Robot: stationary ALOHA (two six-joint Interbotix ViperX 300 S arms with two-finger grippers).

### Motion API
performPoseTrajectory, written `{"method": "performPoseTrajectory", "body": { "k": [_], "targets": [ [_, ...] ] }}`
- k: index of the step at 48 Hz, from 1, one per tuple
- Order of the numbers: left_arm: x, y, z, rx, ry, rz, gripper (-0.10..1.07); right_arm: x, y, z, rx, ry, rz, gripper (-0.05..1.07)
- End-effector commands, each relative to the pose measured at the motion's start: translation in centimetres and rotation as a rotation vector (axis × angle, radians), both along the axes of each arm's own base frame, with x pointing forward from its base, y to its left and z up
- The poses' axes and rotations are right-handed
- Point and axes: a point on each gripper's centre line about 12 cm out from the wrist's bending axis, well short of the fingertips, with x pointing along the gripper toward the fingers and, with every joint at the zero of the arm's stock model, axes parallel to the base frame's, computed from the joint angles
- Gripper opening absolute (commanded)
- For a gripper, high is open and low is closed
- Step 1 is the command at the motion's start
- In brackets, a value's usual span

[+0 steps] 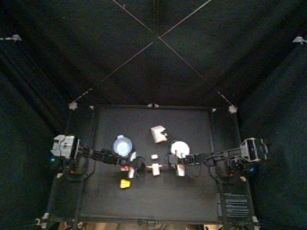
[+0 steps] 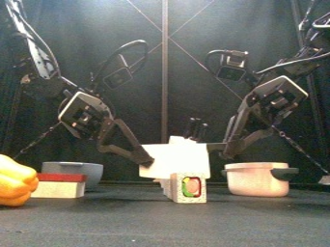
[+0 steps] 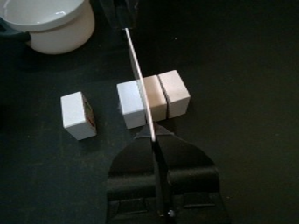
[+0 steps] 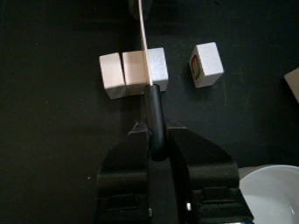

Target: Cut sushi roll

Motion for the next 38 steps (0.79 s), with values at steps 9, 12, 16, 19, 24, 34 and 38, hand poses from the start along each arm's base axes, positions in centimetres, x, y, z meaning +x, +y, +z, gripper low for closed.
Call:
{"method": "performPoseTrajectory", "body": {
  "k": [9,12,16,19,24,34,38],
  "targets": [
    [-0.3,-0.3,-0.9,0.008,0.032,-0.016,0.21,0.0,-0.5,-0.5,0.004,0.017,-0.019,0.40],
    [-0.3,-0.3,-1.2,0.008,0.039,-0.016,0.21,0.0,-0.4,-0.8,0.005,0.029,-0.017,0.40],
    [-0.3,-0.3,-1.6,0.010,0.052,-0.017,0.21,0.2,-0.5,-1.0,0.005,0.034,-0.020,0.40],
    [-0.3,-0.3,-1.9,0.010,0.059,-0.017,0.21,0.3,-0.6,-1.2,0.006,0.040,-0.023,0.40],
    [-0.4,-0.3,-2.4,0.012,0.079,-0.017,0.21,0.3,-0.4,-1.7,0.007,0.058,-0.018,0.40],
    [-0.4,-0.3,-2.7,0.016,0.112,-0.014,0.21,0.3,-0.3,-2.6,0.010,0.092,-0.015,0.39],
    [-0.3,-0.3,-2.7,0.017,0.117,-0.014,0.21,0.3,-0.4,-2.8,0.014,0.099,-0.021,0.39]
  ]
}}
